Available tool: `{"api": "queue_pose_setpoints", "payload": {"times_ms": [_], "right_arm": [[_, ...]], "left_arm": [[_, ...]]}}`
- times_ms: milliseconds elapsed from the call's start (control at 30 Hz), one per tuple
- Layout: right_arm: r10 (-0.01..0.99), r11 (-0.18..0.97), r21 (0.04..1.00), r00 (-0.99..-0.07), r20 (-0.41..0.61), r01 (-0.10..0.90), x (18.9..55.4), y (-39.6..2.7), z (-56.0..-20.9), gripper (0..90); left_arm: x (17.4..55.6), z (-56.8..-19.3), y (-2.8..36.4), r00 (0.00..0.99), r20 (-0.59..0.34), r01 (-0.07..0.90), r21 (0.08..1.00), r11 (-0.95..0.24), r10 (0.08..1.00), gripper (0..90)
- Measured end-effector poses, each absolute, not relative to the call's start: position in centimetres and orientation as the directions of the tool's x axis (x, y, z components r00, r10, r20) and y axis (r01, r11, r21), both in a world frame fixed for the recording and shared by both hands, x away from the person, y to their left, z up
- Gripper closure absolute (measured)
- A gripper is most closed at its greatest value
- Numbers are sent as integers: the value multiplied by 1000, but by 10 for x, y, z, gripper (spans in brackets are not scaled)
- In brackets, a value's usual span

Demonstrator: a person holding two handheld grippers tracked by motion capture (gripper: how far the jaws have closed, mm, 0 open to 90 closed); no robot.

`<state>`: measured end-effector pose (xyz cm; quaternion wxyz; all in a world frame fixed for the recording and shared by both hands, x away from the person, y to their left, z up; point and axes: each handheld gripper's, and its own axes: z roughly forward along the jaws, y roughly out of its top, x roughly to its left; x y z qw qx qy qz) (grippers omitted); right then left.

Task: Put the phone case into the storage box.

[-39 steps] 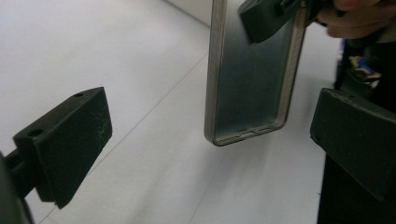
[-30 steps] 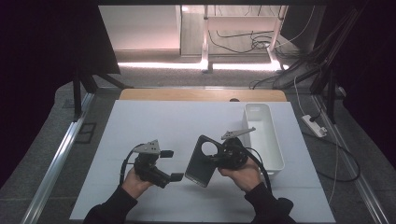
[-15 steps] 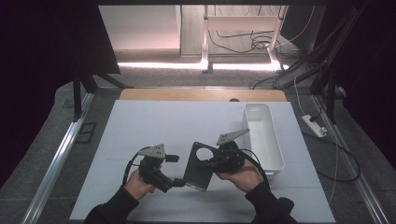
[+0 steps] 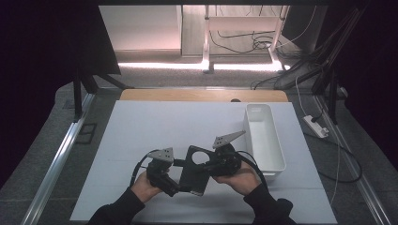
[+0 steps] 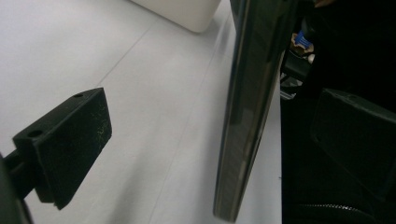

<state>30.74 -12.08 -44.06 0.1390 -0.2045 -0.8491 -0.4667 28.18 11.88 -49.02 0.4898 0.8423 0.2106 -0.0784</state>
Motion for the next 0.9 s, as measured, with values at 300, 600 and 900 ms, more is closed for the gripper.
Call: {"api": "queue_pose_setpoints", "payload": {"times_ms": [300,600,900], "right_arm": [[205,484,740,-883,423,467,306,-119,-440,854],[193,490,742,-887,419,457,304,-118,-440,854],[162,488,747,-887,432,452,304,-117,-439,854]], "left_arm": [[279,-485,117,898,-331,432,787,-440,290,90],[278,-485,121,906,-372,424,785,-451,204,598],[280,-486,121,906,-398,416,783,-462,141,779]]}}
